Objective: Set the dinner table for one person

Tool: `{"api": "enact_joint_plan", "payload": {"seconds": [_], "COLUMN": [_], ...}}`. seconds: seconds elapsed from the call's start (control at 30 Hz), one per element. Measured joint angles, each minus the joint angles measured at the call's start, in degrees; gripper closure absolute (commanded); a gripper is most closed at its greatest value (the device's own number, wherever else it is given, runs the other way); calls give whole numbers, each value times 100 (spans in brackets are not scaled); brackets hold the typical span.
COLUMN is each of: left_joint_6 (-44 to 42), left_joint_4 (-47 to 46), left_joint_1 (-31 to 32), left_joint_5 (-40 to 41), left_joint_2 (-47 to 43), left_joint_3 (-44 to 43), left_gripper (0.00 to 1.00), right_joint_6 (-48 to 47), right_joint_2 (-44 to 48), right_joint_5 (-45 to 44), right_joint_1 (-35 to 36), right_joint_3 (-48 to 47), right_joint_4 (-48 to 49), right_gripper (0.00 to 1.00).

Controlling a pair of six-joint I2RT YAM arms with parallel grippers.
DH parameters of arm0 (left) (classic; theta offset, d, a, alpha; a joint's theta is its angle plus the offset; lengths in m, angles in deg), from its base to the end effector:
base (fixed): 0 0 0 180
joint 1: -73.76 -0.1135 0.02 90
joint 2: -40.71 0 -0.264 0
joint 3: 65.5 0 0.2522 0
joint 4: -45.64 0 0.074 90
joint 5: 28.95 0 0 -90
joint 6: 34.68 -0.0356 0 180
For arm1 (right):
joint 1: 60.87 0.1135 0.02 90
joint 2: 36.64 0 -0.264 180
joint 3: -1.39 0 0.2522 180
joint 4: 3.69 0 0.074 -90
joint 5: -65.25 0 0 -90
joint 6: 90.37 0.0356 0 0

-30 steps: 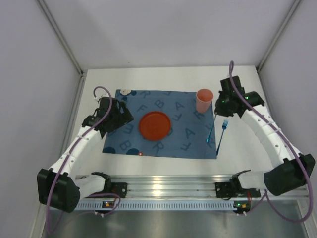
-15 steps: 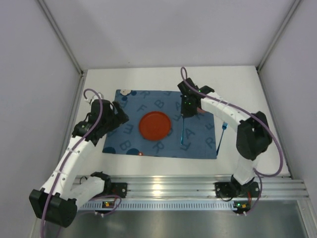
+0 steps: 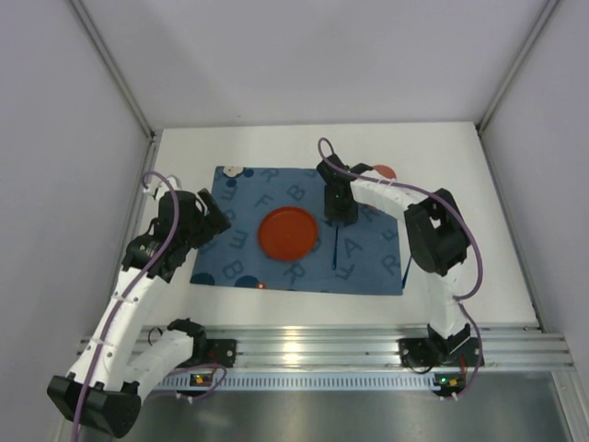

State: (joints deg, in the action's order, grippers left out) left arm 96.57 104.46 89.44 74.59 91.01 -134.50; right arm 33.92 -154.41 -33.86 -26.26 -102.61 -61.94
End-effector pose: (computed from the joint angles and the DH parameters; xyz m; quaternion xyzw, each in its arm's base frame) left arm 0.1691 -0.0388 0.3275 -0.2477 0.8671 -0.1056 0.4191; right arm 0.3502 0.2349 0.1832 0.0097 0.9846 0.0234 0.1728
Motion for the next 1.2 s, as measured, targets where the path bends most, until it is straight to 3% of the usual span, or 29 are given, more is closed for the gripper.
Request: {"api": "enact_joint_plan", "payload": {"seconds": [0.2, 0.43, 0.57, 0.77, 1.2], "left_joint_6": [-44, -63, -72, -96, -350], "left_joint_4": [-76, -439, -629, -914, -1180], "left_joint_1": [0, 0, 0, 0, 0], "left_joint_5": [-48, -140, -260, -472, -577], "left_joint_2": [221, 470, 673, 984, 1384], "left_joint_3": [2, 144, 197, 216, 201], "left_gripper": [3, 3, 3, 3, 3], "right_joint_6": [-173, -142, -46, 0, 44], "right_joint_2": [398, 3088, 4111, 3617, 2262], "right_joint_5": [-48, -57, -26, -114, -223], "right_joint_1": [0, -245, -1174, -2310, -2715], "right_joint_3": [39, 1255, 2251, 3327, 3368], "right_joint_4": [-107, -227, -234, -280, 116], "right_gripper": [50, 48, 48, 49, 57]}}
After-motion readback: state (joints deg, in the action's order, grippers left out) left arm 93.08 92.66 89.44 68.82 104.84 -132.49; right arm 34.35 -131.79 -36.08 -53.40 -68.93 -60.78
